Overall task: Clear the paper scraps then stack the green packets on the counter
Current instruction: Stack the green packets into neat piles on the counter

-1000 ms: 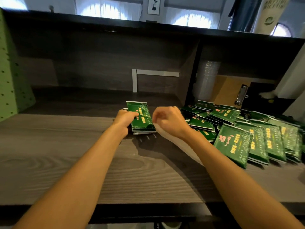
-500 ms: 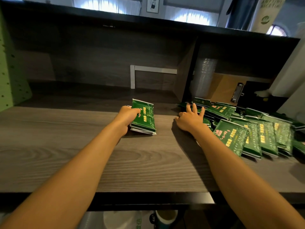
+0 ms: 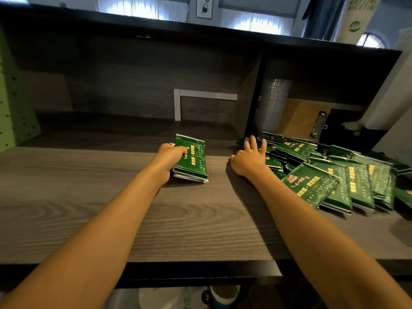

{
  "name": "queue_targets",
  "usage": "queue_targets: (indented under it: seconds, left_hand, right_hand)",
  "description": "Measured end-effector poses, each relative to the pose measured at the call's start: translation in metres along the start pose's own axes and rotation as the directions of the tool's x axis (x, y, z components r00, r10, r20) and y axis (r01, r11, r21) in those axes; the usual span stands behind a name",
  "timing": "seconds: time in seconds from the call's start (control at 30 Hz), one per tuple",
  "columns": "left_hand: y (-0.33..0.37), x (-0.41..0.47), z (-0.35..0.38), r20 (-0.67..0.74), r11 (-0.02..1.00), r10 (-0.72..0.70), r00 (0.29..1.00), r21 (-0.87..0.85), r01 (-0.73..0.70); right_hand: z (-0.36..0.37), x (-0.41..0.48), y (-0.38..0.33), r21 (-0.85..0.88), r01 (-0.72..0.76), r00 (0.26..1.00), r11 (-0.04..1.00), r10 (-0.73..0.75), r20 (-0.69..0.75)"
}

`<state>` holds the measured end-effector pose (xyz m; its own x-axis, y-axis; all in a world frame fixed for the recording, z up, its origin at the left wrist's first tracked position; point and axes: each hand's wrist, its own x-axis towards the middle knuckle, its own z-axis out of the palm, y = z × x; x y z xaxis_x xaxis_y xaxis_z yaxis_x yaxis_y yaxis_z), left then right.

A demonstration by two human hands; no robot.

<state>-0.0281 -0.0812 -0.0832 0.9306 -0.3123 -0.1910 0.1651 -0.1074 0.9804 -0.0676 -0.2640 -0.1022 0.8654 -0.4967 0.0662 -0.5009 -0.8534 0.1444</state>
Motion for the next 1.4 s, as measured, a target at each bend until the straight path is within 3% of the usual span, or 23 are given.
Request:
queue_targets:
  seconds: [0.13,0.27,0.37,0.47,0.57,0.7,0.83,0.93,1.07,1.17,1.27,1.4]
  left_hand:
    - [0.001,0.004,0.0,-0.013,1.0,0.006,1.0,-0.005,-0.006]
    - [0.002,0.007,-0.001,-0.037,1.0,0.022,0.999,-0.007,-0.023]
    - [0.002,0.01,-0.006,-0.078,0.999,0.039,0.996,-0.006,-0.04]
    - [0.002,0.012,-0.012,-0.099,0.999,0.02,0.995,-0.023,-0.022]
    - [0.003,0.014,-0.014,-0.112,0.995,-0.006,0.994,-0.101,-0.005]
    - [0.002,0.013,-0.014,-0.156,0.981,-0.03,0.987,-0.195,-0.001]
    - [0.003,0.014,-0.015,-0.184,0.962,-0.047,0.982,-0.273,-0.005]
    - [0.005,0.016,-0.02,-0.07,0.941,-0.107,0.992,-0.328,0.079]
    - [0.003,0.019,-0.023,-0.024,0.976,-0.107,0.994,-0.195,0.1]
    - [0.003,0.019,-0.021,-0.015,0.986,-0.073,0.997,-0.152,0.07]
    - [0.004,0.018,-0.018,0.003,0.989,-0.015,1.0,-0.149,0.015]
    - [0.002,0.021,-0.014,0.032,0.99,0.101,0.994,-0.1,-0.097]
  right_hand:
    - [-0.001,-0.001,-0.001,0.029,-0.001,1.0,1.0,0.002,-0.018]
    - [-0.004,-0.002,-0.008,0.218,0.193,0.968,0.957,-0.15,-0.199]
    - [-0.008,-0.007,-0.02,0.363,0.362,0.9,0.859,-0.221,-0.377]
    - [-0.013,-0.02,-0.033,0.52,0.513,0.836,0.683,-0.26,-0.483]
    - [-0.012,-0.035,-0.045,0.508,0.666,0.736,0.547,-0.371,-0.566]
    - [-0.012,-0.042,-0.054,0.501,0.728,0.672,0.469,-0.341,-0.658]
    - [-0.016,-0.048,-0.054,0.708,0.615,0.789,0.347,-0.27,-0.552]
    - [-0.02,-0.049,-0.054,0.859,0.476,0.873,0.187,-0.217,-0.437]
    - [-0.026,-0.053,-0.049,0.939,0.343,0.906,0.01,-0.266,-0.328]
    - [-0.028,-0.049,-0.046,0.955,0.297,0.94,0.001,-0.178,-0.292]
    - [-0.024,-0.036,-0.043,0.946,0.25,0.968,0.205,-0.022,-0.251]
    - [-0.017,-0.036,-0.044,0.923,0.224,0.973,0.312,-0.131,-0.192]
